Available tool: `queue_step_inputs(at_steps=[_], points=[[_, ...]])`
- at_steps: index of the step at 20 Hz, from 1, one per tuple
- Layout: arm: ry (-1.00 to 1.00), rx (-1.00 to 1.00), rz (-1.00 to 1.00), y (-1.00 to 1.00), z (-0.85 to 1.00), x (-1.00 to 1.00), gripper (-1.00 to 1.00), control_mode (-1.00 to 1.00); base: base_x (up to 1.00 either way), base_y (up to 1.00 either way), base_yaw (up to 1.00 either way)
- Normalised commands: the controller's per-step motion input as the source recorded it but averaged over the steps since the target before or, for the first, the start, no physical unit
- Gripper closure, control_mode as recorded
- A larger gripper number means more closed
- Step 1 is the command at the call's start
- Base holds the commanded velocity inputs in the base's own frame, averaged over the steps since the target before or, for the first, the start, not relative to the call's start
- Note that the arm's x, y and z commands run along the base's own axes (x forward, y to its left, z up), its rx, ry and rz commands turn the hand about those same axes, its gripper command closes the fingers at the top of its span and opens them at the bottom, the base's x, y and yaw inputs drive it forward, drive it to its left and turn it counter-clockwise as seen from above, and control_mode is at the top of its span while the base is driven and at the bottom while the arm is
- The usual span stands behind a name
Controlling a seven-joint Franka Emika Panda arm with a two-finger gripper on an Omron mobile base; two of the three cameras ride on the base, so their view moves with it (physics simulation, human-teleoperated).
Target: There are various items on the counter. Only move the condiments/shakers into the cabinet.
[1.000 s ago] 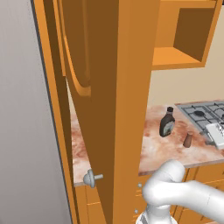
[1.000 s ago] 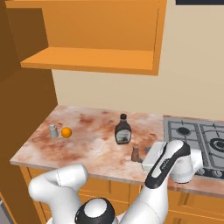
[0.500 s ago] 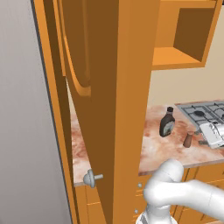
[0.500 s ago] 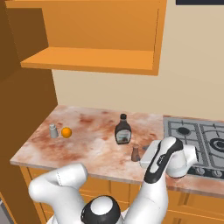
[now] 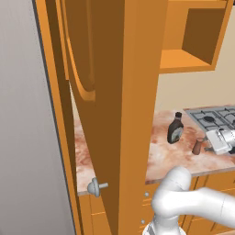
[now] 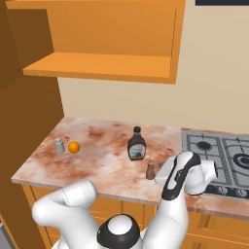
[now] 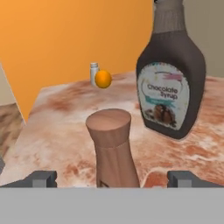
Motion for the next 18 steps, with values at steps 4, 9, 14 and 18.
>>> queue_step_inputs(at_steps=[4,9,14,18], points=[[0.05,0.00,0.00,0.00,-0.18,0.18,-1.00,-1.00,0.00,0.00,0.00],[0.02,0.00,0.00,0.02,-0.07,0.06,-1.00,-1.00,0.00,0.00,0.00],[0.01,0.00,0.00,0.16,-0.01,0.00,-1.00,-1.00,0.00,0.00,0.00],[0.00,0.00,0.00,0.23,-0.02,0.00,-1.00,-1.00,0.00,0.00,0.00]])
